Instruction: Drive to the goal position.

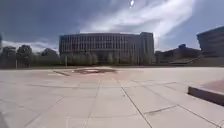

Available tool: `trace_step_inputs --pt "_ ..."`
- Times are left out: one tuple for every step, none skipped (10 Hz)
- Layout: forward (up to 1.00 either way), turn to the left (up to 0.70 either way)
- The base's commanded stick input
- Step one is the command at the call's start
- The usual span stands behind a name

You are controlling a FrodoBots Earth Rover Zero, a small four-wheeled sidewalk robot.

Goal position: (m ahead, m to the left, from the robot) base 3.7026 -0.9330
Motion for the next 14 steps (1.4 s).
trace_step_inputs --pt "0.70 0.00" --pt "0.70 0.00" --pt "0.70 -0.10" --pt "0.70 -0.35" --pt "0.70 -0.35" --pt "0.70 -0.35" --pt "0.70 -0.09" --pt "0.70 0.00" --pt "0.70 0.00" --pt "0.70 0.00" --pt "0.70 0.00" --pt "0.70 0.00" --pt "0.70 0.00" --pt "0.70 0.00"
